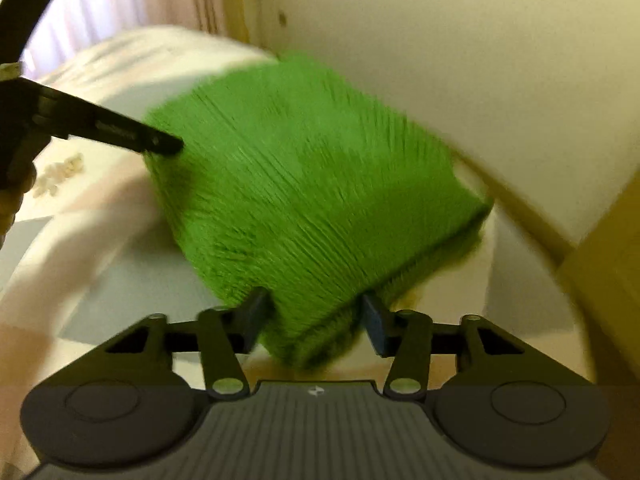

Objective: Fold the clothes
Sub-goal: 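Lower the folded end onto the vest with both grippers, then open both grippers and release the folded vest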

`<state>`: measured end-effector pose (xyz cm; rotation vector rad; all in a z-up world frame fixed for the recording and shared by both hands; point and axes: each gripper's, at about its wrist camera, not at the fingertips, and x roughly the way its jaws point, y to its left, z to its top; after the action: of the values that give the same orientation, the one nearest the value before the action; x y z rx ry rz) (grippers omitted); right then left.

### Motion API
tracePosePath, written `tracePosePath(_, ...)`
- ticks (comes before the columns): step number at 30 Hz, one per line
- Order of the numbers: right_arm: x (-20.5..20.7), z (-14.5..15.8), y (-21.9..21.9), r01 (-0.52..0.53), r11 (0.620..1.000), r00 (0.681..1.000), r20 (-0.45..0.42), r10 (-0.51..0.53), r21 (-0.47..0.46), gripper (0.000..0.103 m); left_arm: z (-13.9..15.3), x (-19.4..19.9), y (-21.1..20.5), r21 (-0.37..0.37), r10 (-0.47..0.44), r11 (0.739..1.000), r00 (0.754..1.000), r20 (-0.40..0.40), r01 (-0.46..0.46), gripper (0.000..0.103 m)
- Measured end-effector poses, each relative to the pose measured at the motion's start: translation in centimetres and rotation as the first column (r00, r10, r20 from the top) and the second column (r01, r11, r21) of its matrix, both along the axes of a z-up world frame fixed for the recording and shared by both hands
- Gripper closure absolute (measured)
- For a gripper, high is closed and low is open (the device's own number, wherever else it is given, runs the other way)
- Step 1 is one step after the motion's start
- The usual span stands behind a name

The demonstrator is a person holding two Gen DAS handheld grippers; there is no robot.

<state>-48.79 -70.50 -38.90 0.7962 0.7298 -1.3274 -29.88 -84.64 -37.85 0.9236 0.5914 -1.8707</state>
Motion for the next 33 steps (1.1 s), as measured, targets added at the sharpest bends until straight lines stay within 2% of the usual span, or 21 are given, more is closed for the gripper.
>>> tracePosePath(2, -0.5, 0.5, -0.2, 0.035, 0.999, 0.999, 0.036, -0.036, 0.023, 0.045, 1.1, -0.1, 0.5, -0.002, 0.012, 1.000, 1.000, 0.004, -0.012, 0.088)
tracePosePath(6, -0.3, 4.0, 1.4, 0.040, 0.999, 0.999, 0.007, -0.040, -0.030, 0.047, 4.0, 0.4, 2.9, -0.011, 0.008, 1.000, 0.999, -0.037, -0.009, 0.087)
tracePosePath(8, -0.4, 5.7, 2.3, 0.050, 0.997, 0.999, 0.007, -0.049, -0.056, 0.047, 4.9, 0.6, 4.0, 0.022, 0.025, 0.999, 0.998, -0.065, -0.024, 0.087)
tracePosePath(10, -0.5, 6.6, 2.9, 0.055, 0.998, 0.998, 0.016, -0.054, -0.042, 0.047, 5.7, 0.7, 5.4, 0.072, 0.053, 0.996, 0.996, -0.073, -0.048, 0.083)
tracePosePath(12, -0.6, 6.9, 3.2, 0.057, 0.998, 0.998, 0.010, -0.057, 0.021, 0.047, 6.5, 0.5, 7.1, 0.128, 0.094, 0.988, 0.994, -0.060, -0.086, 0.068)
tracePosePath(15, -0.7, 8.4, 3.5, 0.066, 0.996, 0.997, 0.023, -0.068, 0.062, 0.047, 8.7, 0.6, 9.6, 0.176, 0.155, 0.974, 0.987, -0.045, -0.145, 0.059)
tracePosePath(16, -0.6, 9.4, 3.7, 0.067, 0.996, 0.997, 0.042, -0.069, 0.058, 0.045, 9.6, 0.7, 10.3, 0.183, 0.171, 0.970, 0.984, -0.043, -0.160, 0.056)
tracePosePath(17, -0.6, 10.5, 3.9, 0.067, 0.996, 0.996, 0.055, -0.070, 0.052, 0.039, 10.7, 0.9, 11.0, 0.188, 0.188, 0.966, 0.981, -0.043, -0.177, 0.046)
tracePosePath(18, -0.7, 11.5, 4.3, 0.066, 0.997, 0.996, 0.062, -0.069, 0.043, 0.033, 11.8, 1.1, 11.8, 0.191, 0.205, 0.962, 0.978, -0.043, -0.193, 0.041)
tracePosePath(20, -0.7, 13.5, 5.1, 0.058, 0.998, 0.996, 0.063, -0.059, 0.018, 0.025, 14.1, 1.5, 13.1, 0.175, 0.221, 0.962, 0.974, -0.053, -0.209, 0.040)
tracePosePath(22, -0.8, 15.4, 6.0, 0.054, 0.999, 0.996, 0.068, -0.054, 0.004, 0.019, 16.6, 1.6, 14.3, 0.162, 0.235, 0.961, 0.971, -0.044, -0.225, 0.033)
tracePosePath(23, -0.8, 16.4, 6.4, 0.053, 0.999, 0.996, 0.075, -0.053, -0.002, 0.014, 17.7, 1.6, 14.8, 0.155, 0.240, 0.960, 0.970, -0.038, -0.232, 0.029)
tracePosePath(25, -0.9, 18.5, 7.0, 0.054, 0.998, 0.995, 0.085, -0.053, -0.019, 0.011, 19.9, 1.5, 15.5, 0.135, 0.249, 0.960, 0.968, -0.014, -0.245, 0.020)
tracePosePath(27, -0.8, 20.7, 7.5, 0.054, 0.998, 0.995, 0.083, -0.050, -0.041, 0.001, 22.2, 1.2, 16.3, 0.094, 0.260, 0.961, 0.965, 0.030, -0.261, 0.010)
tracePosePath(29, -0.6, 22.2, 7.7, 0.047, 0.998, 0.997, 0.069, -0.044, -0.041, 0.001, 23.9, 1.1, 17.1, 0.067, 0.265, 0.961, 0.963, 0.057, -0.268, 0.005)
tracePosePath(33, -0.5, 24.5, 8.2, 0.056, 0.998, 0.996, 0.068, -0.053, -0.039, 0.001, 26.4, 1.3, 18.1, 0.039, 0.287, 0.956, 0.956, 0.065, -0.290, 0.001)
